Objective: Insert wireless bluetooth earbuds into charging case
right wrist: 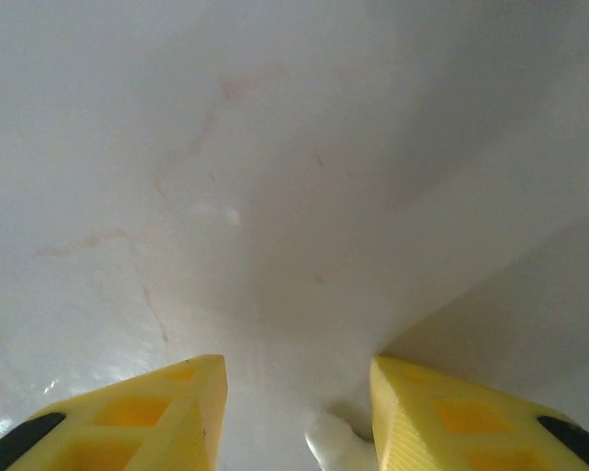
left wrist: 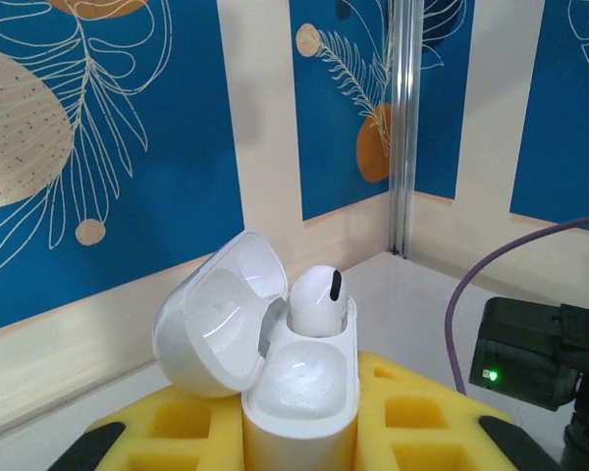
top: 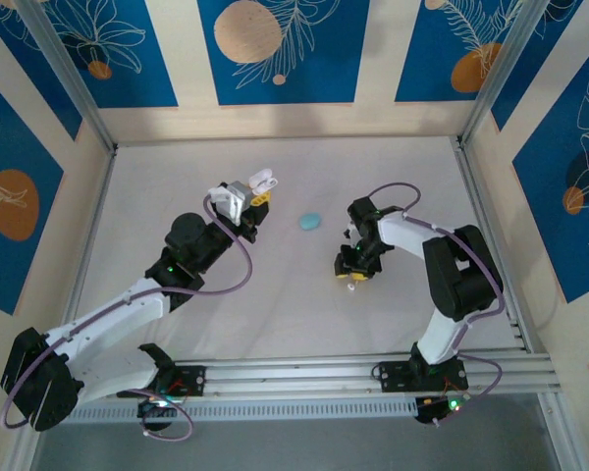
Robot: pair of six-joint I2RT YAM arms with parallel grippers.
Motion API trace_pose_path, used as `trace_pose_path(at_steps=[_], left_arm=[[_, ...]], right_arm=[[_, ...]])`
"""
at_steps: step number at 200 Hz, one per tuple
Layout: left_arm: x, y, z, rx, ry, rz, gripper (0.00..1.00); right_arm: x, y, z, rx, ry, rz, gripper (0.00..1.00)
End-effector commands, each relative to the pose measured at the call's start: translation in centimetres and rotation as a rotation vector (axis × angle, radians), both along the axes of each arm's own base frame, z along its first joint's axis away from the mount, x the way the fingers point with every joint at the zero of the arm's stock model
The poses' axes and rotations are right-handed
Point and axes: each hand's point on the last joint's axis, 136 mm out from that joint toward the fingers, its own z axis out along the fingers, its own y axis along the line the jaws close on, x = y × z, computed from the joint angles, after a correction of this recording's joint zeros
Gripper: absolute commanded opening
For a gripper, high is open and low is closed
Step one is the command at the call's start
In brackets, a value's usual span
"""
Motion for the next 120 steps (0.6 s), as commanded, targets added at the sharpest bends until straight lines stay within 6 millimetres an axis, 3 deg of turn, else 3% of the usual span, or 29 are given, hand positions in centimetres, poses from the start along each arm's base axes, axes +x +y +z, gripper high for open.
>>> trace_pose_path(at_steps=[1, 36, 73, 120], left_arm=[[-0.4, -0.4, 1.5, -0.033, -0.021, -0.024, 0.23], [-0.4, -0.7, 1.5, -0.040, -0.019, -0.032, 0.23], [-0.4, -0.7, 1.4, -0.044, -0.015, -0.036, 0.23], [-0.5, -0.6, 1.7, -0.049, -0.018, -0.035, 0.23]], right_arm=[[-2.6, -1.0, 0.3, -0.019, 0.069, -0.009, 0.43], [-3.8, -1.2, 0.5, -0.020, 0.099, -0.025, 0.43], [-4.7, 0.0, 1.1, 0.028, 0.118, -0.009, 0.43], [-4.2, 1.1, 2.0, 0.058, 0.096, 0.026, 0.43]])
